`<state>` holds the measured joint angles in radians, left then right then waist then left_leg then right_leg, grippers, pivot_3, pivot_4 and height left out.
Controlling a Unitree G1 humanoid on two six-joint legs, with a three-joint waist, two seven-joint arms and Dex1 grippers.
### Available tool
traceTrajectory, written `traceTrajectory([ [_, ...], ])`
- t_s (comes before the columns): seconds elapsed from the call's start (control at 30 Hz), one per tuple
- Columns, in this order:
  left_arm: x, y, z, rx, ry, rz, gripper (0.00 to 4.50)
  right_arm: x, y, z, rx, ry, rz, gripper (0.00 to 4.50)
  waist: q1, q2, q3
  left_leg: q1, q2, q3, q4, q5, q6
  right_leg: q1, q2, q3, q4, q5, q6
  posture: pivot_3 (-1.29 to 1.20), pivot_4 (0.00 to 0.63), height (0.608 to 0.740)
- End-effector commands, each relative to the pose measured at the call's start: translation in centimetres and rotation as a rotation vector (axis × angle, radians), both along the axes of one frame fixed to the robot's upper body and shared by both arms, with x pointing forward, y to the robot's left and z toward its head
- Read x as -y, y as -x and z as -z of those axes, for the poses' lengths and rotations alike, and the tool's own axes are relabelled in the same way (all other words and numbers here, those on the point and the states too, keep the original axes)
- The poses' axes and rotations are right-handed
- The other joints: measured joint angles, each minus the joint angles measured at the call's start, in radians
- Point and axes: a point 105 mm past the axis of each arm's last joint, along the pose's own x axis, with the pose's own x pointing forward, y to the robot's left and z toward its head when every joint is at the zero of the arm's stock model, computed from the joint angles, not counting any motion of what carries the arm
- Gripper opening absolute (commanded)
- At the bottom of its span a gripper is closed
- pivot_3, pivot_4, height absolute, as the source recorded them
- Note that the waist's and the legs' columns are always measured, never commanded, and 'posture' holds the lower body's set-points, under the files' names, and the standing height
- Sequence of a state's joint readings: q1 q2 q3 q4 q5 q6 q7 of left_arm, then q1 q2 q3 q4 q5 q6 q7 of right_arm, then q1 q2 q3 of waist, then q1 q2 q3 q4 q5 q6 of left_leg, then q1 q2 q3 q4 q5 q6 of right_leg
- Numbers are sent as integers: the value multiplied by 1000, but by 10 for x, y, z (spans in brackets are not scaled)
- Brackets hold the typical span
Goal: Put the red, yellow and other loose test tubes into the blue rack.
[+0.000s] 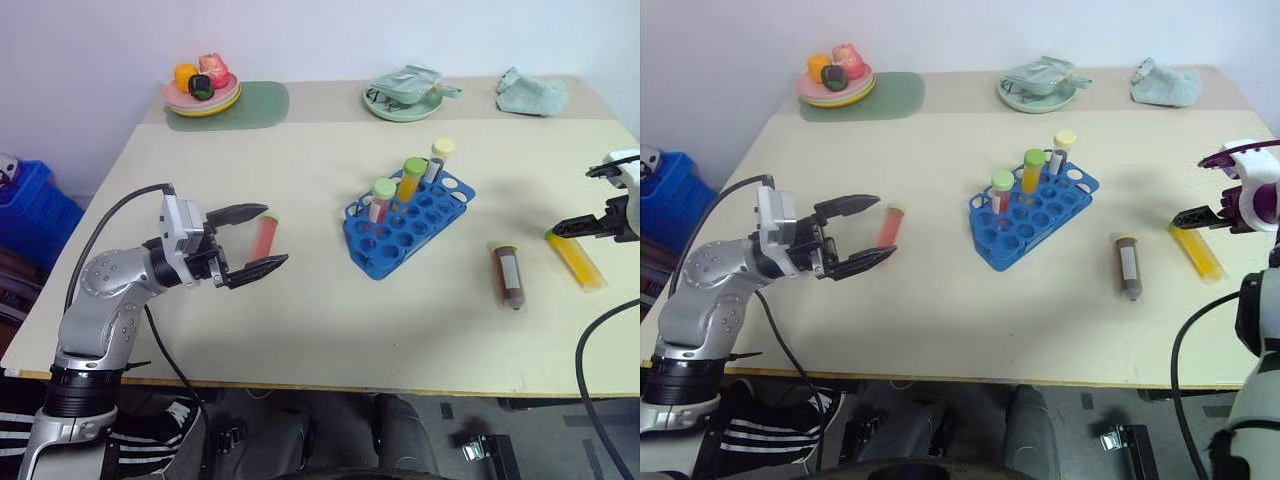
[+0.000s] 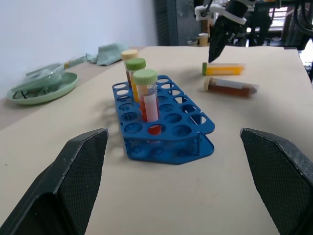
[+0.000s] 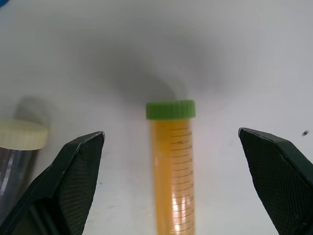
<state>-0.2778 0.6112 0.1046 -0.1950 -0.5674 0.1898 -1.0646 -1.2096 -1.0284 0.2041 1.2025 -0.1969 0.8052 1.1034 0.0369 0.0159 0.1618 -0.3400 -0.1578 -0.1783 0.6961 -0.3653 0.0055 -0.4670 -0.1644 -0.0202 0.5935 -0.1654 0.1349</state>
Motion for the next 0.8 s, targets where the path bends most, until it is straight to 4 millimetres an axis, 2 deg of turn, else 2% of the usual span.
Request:
traceTrajectory([
  [0.03, -1, 3, -10, 40, -1, 2, 4429, 1, 1, -5, 1, -13, 31, 4500, 0, 0, 0, 0, 0, 0, 0, 0, 0, 0, 0, 0, 0, 0, 0, 0, 150, 740],
  [0.8, 11, 8, -17, 37, 8, 27, 4429, -9, -2, 23, -67, -16, 14, 4500, -26, 0, 0, 1, 0, 4, 0, 0, 1, -1, 1, 6, 0, 1, 2, 0, 150, 740],
])
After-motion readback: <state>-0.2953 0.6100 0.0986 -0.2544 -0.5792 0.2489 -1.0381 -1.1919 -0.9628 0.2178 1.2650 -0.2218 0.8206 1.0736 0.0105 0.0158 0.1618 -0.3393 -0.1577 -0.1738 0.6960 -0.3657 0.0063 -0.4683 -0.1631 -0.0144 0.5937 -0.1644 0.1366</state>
